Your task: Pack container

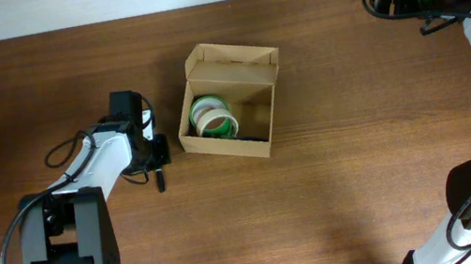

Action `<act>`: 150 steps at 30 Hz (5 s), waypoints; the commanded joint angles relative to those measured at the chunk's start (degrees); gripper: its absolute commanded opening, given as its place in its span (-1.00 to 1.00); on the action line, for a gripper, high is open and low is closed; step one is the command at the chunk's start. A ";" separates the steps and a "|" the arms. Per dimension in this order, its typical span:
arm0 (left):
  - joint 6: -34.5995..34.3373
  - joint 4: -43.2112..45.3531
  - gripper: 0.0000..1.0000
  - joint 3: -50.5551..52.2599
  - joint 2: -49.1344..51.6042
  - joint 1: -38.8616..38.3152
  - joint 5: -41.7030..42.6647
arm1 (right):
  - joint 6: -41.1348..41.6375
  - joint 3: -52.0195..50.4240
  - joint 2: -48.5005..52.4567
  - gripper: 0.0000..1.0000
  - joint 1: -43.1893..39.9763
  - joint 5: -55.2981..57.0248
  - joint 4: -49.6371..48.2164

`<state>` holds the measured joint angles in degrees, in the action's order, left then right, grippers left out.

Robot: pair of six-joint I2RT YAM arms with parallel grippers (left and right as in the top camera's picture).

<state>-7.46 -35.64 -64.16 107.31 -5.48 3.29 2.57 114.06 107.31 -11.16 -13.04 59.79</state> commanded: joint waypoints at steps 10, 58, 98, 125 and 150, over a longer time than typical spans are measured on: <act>25.59 0.20 -0.97 -17.16 -13.97 1.38 -1.14 | -0.15 1.11 -1.18 0.98 -0.13 -0.26 -0.02; 81.35 -18.40 -0.97 -25.35 5.01 -21.64 5.22 | -0.15 1.11 -1.18 0.98 -0.13 -0.26 -0.02; 32.04 -21.90 -0.38 -44.89 -11.76 -8.09 -16.87 | -0.13 1.11 -1.14 0.98 -0.07 -6.75 -4.13; 25.00 -27.98 -0.70 -44.63 7.93 12.02 7.91 | 4.33 -8.72 12.17 -0.92 11.32 -5.14 7.76; 24.83 -29.77 -0.68 -44.63 8.09 12.02 8.57 | 11.23 -10.01 21.79 -0.92 21.14 -19.34 -14.58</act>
<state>18.13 -65.21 -108.64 115.31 6.55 10.37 13.30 104.01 129.10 10.55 -25.89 46.68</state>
